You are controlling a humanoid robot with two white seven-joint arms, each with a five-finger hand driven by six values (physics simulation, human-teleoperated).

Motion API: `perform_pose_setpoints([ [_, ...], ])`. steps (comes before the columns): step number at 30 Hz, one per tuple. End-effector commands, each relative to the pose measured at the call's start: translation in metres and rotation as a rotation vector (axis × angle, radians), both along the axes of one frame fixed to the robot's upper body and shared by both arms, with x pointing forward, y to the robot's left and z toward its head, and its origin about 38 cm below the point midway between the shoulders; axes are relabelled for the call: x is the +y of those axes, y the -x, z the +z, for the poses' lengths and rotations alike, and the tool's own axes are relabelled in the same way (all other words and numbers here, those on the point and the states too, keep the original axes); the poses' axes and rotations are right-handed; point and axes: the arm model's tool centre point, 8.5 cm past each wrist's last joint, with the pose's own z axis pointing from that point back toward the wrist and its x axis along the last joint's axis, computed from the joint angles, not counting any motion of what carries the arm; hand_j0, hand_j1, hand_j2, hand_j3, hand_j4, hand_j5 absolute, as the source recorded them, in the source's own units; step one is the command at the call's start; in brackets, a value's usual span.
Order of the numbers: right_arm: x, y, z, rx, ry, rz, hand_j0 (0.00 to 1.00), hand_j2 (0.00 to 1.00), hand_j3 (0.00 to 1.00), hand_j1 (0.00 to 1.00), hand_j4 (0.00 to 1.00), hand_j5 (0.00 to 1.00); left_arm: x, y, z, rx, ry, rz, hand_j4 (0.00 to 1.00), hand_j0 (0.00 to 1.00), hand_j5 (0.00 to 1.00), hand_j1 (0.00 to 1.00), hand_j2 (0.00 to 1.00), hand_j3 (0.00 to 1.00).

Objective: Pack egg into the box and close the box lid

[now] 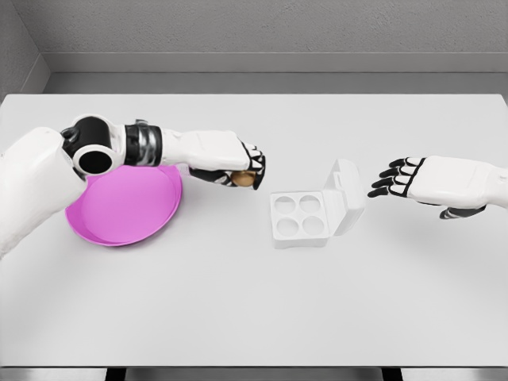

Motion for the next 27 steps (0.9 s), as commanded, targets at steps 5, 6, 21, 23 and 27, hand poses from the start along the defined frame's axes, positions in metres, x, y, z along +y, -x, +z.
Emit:
perform_pose_setpoints([
  [5,0.000,0.000,0.000,0.002,-0.002,-0.002,1.00,1.00,1.00,1.00,1.00,1.00,-0.068,0.002,-0.022,0.095,0.038,-0.058,0.33,0.33,0.33,0.33,0.33,0.33],
  [6,0.000,0.000,0.000,0.002,-0.004,-0.002,1.00,1.00,1.00,1.00,1.00,1.00,-0.073,0.003,-0.021,0.094,0.042,-0.065,0.33,0.33,0.33,0.33,0.33,0.33],
  [21,0.000,0.000,0.001,0.002,-0.002,-0.001,1.00,1.00,1.00,1.00,1.00,1.00,-0.076,-0.005,-0.043,0.133,0.008,-0.026,0.36,0.36,0.36,0.36,0.36,0.36],
  [23,0.000,0.001,0.000,0.003,-0.002,-0.001,1.00,1.00,1.00,1.00,1.00,1.00,-0.077,-0.004,-0.043,0.133,0.009,-0.027,0.42,0.42,0.42,0.42,0.42,0.42],
  [27,0.000,0.001,0.001,0.001,-0.002,0.001,1.00,1.00,1.00,1.00,1.00,1.00,-0.077,-0.004,-0.044,0.136,0.010,-0.027,0.49,0.49,0.49,0.49,0.49,0.49],
])
